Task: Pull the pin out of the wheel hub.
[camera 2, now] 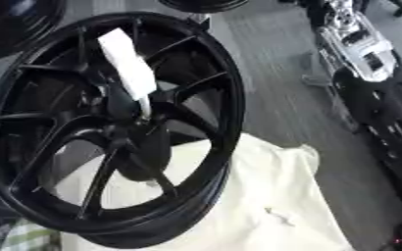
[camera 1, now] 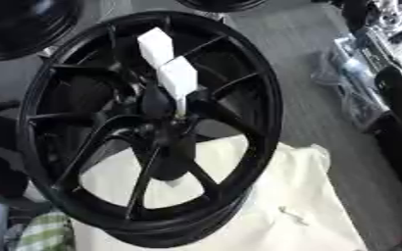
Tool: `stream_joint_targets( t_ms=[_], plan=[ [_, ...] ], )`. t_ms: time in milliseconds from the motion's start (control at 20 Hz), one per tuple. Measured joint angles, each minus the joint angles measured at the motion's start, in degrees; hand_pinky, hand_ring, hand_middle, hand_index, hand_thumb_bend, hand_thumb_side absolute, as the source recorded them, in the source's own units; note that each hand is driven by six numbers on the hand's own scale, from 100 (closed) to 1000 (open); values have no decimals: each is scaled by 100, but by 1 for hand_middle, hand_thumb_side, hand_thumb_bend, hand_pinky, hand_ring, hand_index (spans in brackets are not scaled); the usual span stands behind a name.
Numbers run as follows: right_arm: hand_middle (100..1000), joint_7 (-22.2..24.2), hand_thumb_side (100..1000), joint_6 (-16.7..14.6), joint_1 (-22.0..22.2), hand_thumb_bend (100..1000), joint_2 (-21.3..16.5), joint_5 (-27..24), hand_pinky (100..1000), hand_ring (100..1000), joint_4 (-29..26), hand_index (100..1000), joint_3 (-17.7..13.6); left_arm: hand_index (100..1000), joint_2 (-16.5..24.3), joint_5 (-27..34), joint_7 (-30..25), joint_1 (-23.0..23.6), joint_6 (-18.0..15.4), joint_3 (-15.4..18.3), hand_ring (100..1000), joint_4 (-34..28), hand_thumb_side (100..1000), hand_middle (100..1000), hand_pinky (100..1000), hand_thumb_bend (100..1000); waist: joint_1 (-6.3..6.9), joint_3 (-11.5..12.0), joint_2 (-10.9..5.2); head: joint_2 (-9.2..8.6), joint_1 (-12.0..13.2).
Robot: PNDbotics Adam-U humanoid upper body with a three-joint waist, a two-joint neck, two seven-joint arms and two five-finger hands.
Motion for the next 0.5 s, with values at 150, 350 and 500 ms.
stream_joint_targets(
  t_ms=[150, 350, 500],
  plan=[
    [677, -4, 437, -6, -40, 461, 30, 4, 731, 638, -41, 771, 0, 809, -339, 653, 769, -284, -463, -160, 715, -121, 826, 770, 778, 100, -10, -30, 0, 0, 68],
    [677, -5, 432, -7, -76, 469, 89, 9, 731, 638, -68, 770, 0, 801, -871, 1128, 1357, -569, -889, -339, 704, -145, 821, 755, 768, 134, -40, -79, 0, 0, 150],
    [677, -6, 428, -8, -83, 475, 124, 10, 731, 638, -85, 770, 0, 795, -1268, 1261, 1556, -716, -1008, -415, 707, -123, 819, 759, 768, 146, -37, -95, 0, 0, 219]
  ],
)
